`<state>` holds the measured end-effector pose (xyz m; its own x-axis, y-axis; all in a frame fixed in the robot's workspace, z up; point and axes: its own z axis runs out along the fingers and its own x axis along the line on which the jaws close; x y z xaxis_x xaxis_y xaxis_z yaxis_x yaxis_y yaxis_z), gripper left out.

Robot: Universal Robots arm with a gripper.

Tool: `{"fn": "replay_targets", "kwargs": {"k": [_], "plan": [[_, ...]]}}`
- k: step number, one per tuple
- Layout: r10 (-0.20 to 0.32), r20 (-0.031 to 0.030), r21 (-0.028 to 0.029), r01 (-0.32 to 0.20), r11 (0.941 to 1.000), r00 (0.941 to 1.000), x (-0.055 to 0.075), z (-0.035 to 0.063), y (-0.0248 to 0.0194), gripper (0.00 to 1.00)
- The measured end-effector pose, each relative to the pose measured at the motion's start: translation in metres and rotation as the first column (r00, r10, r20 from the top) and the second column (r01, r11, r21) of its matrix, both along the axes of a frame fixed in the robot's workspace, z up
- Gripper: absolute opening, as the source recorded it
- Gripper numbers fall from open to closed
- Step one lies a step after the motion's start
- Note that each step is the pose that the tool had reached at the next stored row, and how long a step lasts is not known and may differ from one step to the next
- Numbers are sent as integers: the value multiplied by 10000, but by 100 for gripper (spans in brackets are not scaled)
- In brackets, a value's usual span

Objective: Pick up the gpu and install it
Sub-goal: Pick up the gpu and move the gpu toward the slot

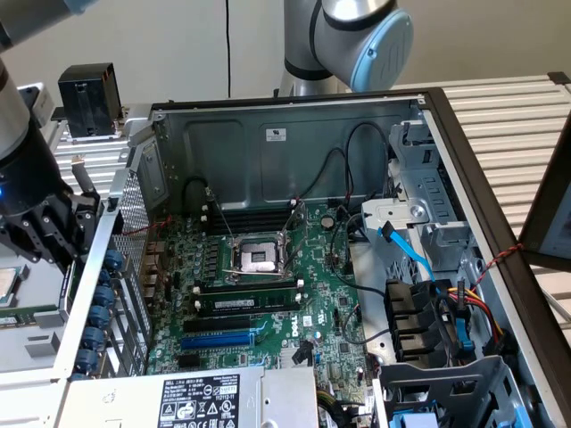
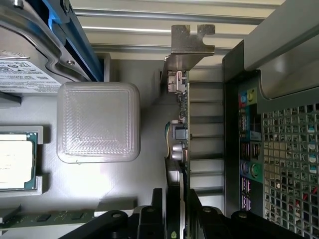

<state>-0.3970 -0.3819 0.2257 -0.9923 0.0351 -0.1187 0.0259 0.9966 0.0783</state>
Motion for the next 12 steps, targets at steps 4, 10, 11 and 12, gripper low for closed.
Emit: {"fn": "replay_targets", "kwargs": {"k": [4,10,11,12], "plan": [[1,-3,-2,-1,10000,10000,0,-13,-2,32],[2,1,1,-2,10000,10000,0,-20,-1,32],[2,1,-1,-2,10000,10000,0,-18,-2,32],[2,2,2,-2,10000,10000,1,-16,-1,29]]}}
